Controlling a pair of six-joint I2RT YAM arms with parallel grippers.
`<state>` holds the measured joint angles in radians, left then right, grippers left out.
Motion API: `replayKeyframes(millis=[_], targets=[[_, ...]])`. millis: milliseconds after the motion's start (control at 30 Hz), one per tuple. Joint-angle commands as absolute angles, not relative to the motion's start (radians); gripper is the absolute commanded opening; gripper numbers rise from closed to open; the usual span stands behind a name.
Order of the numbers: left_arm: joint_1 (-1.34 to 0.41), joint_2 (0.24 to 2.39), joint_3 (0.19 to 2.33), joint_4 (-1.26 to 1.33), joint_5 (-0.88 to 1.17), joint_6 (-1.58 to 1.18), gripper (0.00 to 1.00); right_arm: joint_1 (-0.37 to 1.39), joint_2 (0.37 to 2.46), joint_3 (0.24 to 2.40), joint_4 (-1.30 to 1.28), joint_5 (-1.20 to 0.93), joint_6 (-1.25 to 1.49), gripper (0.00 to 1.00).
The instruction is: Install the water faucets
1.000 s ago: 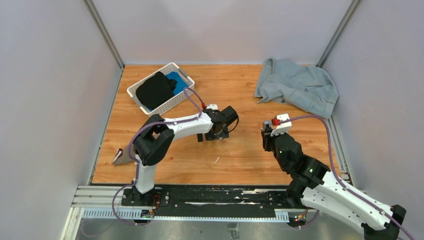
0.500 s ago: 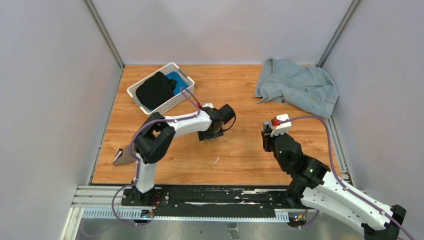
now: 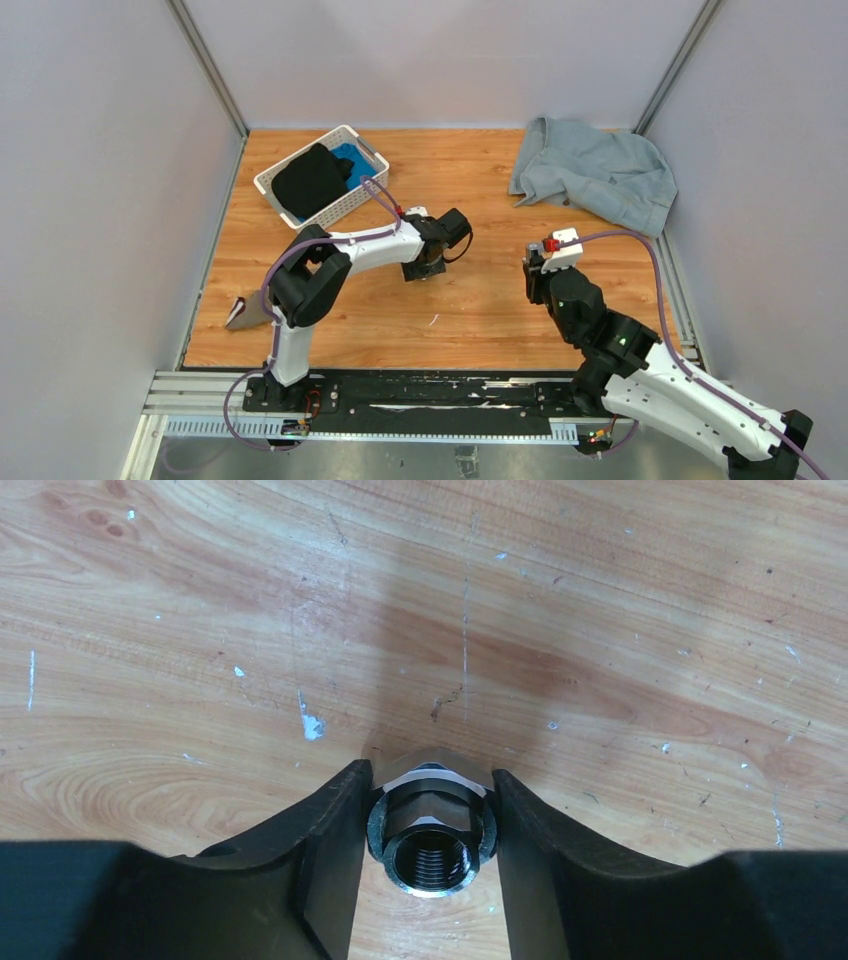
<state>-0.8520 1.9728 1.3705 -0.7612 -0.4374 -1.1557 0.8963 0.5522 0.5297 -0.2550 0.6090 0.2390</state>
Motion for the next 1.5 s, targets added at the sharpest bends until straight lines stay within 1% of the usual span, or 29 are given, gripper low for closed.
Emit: replayKeyframes(millis=[0, 67, 133, 200, 233, 333, 367, 467, 533, 600, 733, 867, 933, 1000, 1100, 1167, 1267, 1467], targets=[[-0.839, 1.999, 1.349, -0.735, -0.445, -1.144, 0.48, 0.885, 0.532, 0.532, -0.267, 0.610, 0.235, 0.00], [-0.835, 1.996, 1.338, -0.710, -0.426, -1.120, 0.41, 0.886, 0.528, 0.530, -0.269, 0.615, 0.236, 0.00], [-0.828, 1.997, 1.322, -0.693, -0.414, -1.101, 0.26, 0.885, 0.527, 0.529, -0.269, 0.614, 0.237, 0.00], [-0.811, 1.996, 1.312, -0.688, -0.396, -1.090, 0.05, 0.885, 0.535, 0.535, -0.275, 0.609, 0.239, 0.00], [-0.804, 1.989, 1.310, -0.697, -0.393, -1.082, 0.00, 0.885, 0.540, 0.540, -0.281, 0.606, 0.239, 0.00], [-0.786, 1.913, 1.301, -0.659, -0.348, -0.990, 0.00, 0.886, 0.544, 0.558, -0.295, 0.597, 0.233, 0.00], [-0.775, 1.877, 1.294, -0.619, -0.280, -0.914, 0.00, 0.885, 0.542, 0.560, -0.296, 0.591, 0.230, 0.00], [-0.705, 1.794, 1.303, -0.569, 0.042, -0.701, 0.00, 0.885, 0.532, 0.549, -0.260, 0.531, 0.213, 0.00], [-0.656, 1.755, 1.320, -0.596, 0.250, -0.600, 0.00, 0.885, 0.520, 0.529, -0.187, 0.452, 0.182, 0.00], [-0.613, 1.691, 1.301, -0.587, 0.463, -0.539, 0.00, 0.885, 0.497, 0.505, -0.097, 0.316, 0.135, 0.00], [-0.546, 1.531, 1.217, -0.448, 0.748, -0.587, 0.00, 0.886, 0.460, 0.467, 0.081, 0.053, 0.061, 0.00], [-0.503, 1.411, 1.108, -0.199, 1.000, -0.734, 0.00, 0.885, 0.496, 0.534, 0.089, -0.136, 0.052, 0.00], [-0.499, 1.370, 1.081, -0.124, 1.066, -0.775, 0.00, 0.885, 0.526, 0.592, 0.045, -0.220, 0.036, 0.00], [-0.499, 1.313, 1.045, -0.044, 1.090, -0.817, 0.00, 0.885, 0.538, 0.627, 0.040, -0.284, 0.025, 0.00], [-0.499, 1.245, 0.982, 0.159, 1.102, -0.961, 0.00, 0.886, 0.536, 0.639, 0.087, -0.340, -0.008, 0.00], [-0.499, 1.232, 0.970, 0.258, 1.132, -1.046, 0.00, 0.886, 0.539, 0.640, 0.090, -0.323, -0.063, 0.00], [-0.493, 1.284, 1.025, 0.248, 1.235, -1.124, 0.00, 0.886, 0.537, 0.636, 0.097, -0.309, -0.141, 0.00], [-0.489, 1.303, 1.072, 0.247, 1.251, -1.255, 0.00, 0.891, 0.536, 0.578, 0.284, -0.259, -0.328, 0.00]])
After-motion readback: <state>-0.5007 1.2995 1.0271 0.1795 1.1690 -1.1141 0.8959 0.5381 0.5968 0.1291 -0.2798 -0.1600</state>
